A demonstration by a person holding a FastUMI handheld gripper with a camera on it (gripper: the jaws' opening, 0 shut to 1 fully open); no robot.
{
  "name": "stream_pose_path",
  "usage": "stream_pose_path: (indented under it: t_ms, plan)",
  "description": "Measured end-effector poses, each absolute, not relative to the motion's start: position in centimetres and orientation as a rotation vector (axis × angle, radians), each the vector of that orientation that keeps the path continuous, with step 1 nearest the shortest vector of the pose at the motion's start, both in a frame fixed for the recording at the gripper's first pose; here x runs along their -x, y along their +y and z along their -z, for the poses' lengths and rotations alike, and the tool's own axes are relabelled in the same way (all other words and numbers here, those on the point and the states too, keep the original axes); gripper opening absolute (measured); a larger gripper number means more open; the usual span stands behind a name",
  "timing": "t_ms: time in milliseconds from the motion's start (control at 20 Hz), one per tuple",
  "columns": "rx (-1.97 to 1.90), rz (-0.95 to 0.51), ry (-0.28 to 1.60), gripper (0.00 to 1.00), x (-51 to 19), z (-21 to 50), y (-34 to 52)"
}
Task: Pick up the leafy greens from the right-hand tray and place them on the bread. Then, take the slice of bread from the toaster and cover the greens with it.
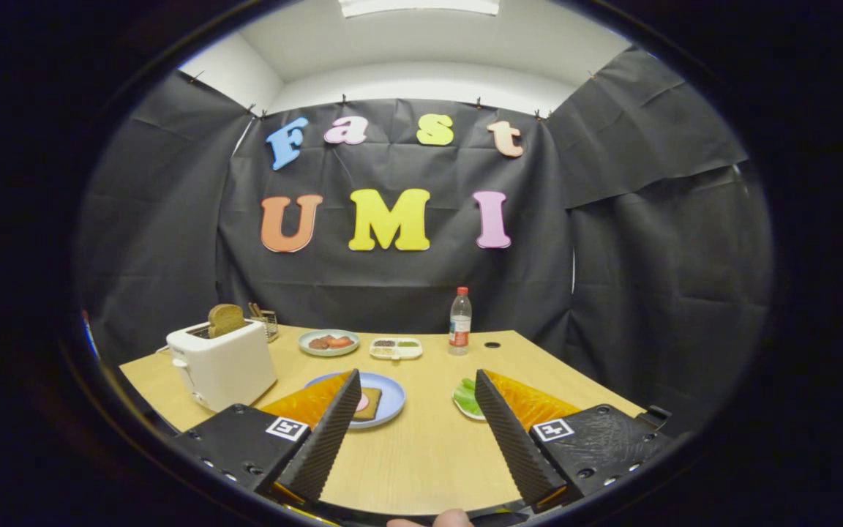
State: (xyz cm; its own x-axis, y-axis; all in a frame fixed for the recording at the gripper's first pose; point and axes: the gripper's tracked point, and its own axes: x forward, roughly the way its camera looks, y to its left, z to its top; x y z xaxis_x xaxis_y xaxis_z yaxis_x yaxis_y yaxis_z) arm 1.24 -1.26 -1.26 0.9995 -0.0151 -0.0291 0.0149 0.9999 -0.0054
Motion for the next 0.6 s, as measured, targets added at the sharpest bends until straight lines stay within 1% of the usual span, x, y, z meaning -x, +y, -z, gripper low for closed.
stream_pose_path:
  t_ms: [250, 600]
  plan:
    - [-0.006, -0.005, 0.038, 0.95, -3.0, 1.7, -2.6]
    - [0.026, 0.023, 0.134, 0.95, -9.3, 4.1, -7.7]
